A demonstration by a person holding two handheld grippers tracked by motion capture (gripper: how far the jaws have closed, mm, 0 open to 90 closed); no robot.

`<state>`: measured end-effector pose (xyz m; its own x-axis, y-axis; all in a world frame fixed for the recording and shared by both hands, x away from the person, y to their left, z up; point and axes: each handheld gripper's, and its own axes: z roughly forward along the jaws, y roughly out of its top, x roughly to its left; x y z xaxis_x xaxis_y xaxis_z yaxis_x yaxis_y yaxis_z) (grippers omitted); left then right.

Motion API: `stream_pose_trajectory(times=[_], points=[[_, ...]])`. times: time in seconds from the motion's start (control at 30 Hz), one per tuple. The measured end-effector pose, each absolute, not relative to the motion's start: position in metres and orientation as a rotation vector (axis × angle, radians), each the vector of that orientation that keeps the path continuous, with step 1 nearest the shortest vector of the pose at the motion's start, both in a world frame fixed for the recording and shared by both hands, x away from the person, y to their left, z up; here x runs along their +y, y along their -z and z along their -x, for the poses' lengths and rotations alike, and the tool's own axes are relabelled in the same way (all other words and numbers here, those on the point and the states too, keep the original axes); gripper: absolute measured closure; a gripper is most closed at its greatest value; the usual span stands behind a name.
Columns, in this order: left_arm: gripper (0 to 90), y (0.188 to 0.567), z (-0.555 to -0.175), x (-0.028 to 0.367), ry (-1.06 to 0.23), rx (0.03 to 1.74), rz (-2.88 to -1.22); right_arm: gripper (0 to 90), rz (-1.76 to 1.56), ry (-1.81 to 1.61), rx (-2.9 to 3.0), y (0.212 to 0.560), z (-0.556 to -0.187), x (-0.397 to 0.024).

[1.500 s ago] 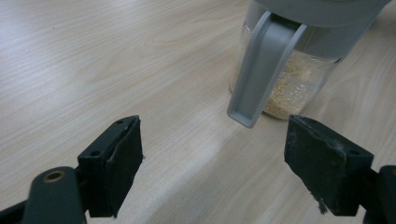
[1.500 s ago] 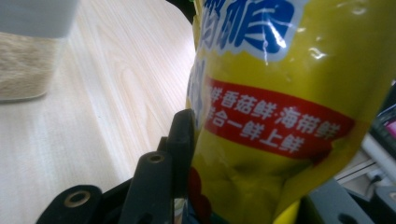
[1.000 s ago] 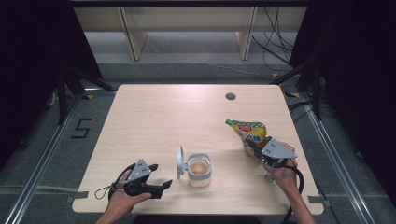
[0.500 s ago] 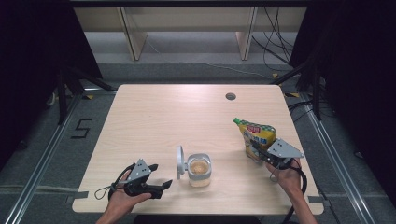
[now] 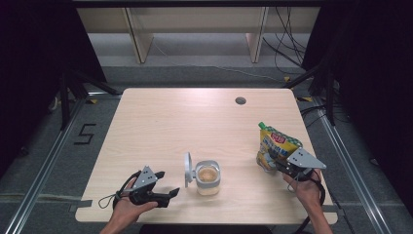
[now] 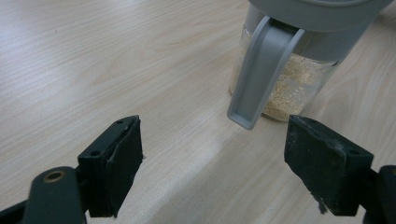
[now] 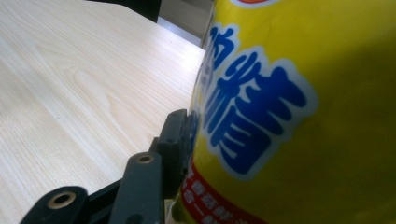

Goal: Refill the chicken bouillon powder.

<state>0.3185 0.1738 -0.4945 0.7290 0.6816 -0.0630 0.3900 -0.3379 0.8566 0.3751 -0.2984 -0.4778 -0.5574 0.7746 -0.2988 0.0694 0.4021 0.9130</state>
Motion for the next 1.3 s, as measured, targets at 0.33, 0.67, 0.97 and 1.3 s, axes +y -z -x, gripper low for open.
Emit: stream_pose_trajectory(times=[0.33, 0.67, 0.97, 1.3], points=[[19.0, 0.494, -0.318, 0.174, -0.382, 0.815, -1.969, 55.0, -0.752, -1.181, 1.917, 0.478, -0.374, -0.299], [19.0, 0.493, -0.318, 0.174, -0.382, 0.815, -1.963, 38.9, -0.902, -1.221, 1.911, 0.474, -0.358, -0.304], [19.0, 0.492, -0.319, 0.175, -0.394, 0.812, -1.965, 35.4, -1.067, -1.229, 1.902, 0.471, -0.331, -0.312], [18.6, 0.492, -0.318, 0.175, -0.387, 0.813, -1.961, 32.4, -1.130, -1.194, 1.950, 0.474, -0.304, -0.311]])
